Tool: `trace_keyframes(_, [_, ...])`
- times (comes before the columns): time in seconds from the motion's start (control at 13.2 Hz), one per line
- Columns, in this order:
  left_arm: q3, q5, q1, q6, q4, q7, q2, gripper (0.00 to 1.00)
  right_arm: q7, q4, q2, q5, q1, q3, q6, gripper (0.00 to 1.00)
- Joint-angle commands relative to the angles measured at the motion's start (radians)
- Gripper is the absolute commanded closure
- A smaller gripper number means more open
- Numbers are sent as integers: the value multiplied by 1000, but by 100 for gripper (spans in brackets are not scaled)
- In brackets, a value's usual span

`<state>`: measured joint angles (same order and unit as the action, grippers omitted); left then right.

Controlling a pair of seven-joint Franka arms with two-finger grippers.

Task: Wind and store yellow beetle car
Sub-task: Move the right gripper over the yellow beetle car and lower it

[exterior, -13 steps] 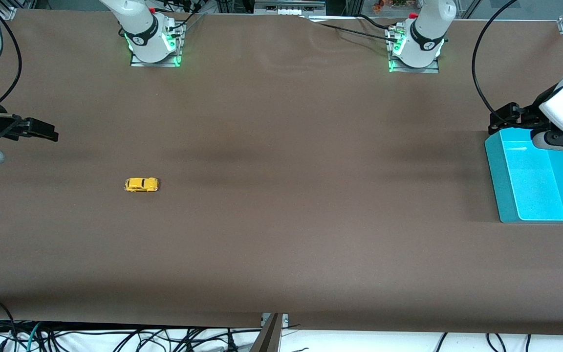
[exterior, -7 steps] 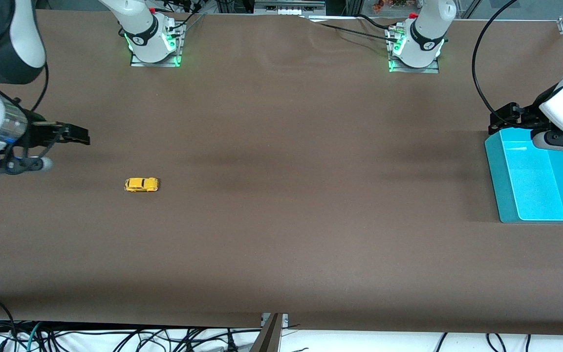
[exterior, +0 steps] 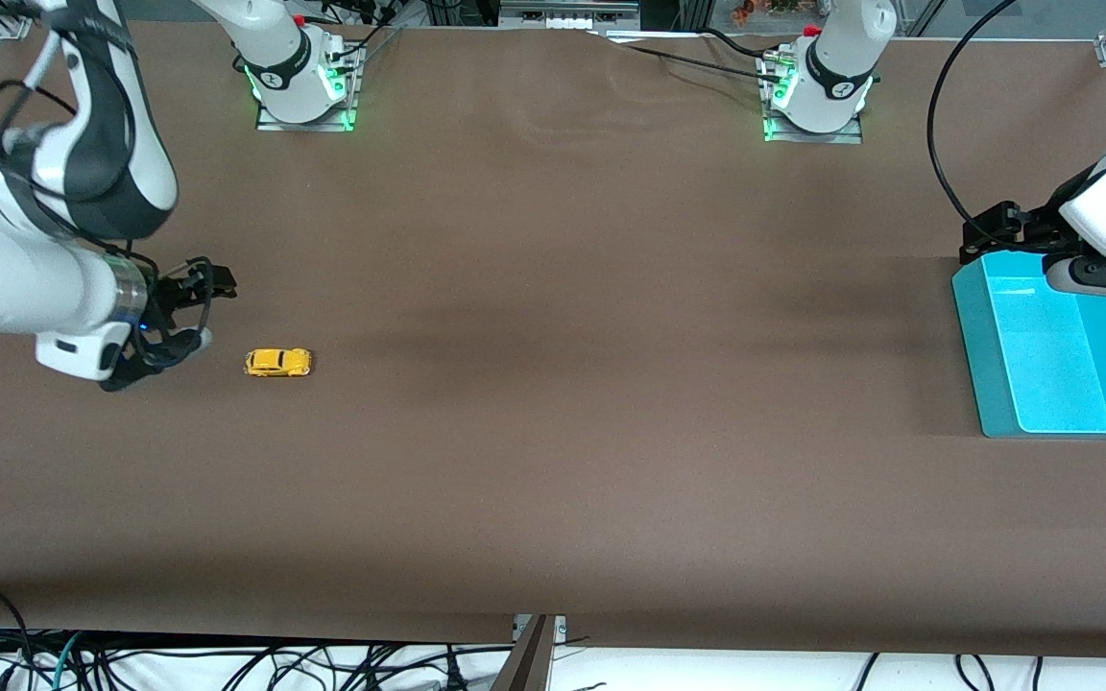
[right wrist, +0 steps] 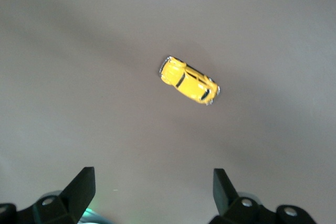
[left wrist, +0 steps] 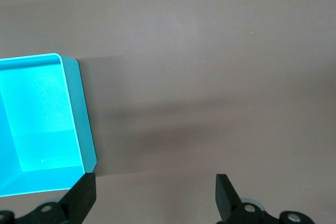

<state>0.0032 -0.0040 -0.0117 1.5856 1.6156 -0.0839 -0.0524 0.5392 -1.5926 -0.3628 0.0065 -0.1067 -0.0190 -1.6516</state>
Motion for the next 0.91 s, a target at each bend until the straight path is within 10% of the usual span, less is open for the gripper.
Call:
trace_keyframes(0.0, [0,-2,4,-26,-34,-17,-15,0,293,-50,-30,-10,4,-2,-100,1])
trace_keyframes(0.84, [4,-2,7,-26,-34,-19,-15,0,946,-504,-44,-11,10,-9,-871,1])
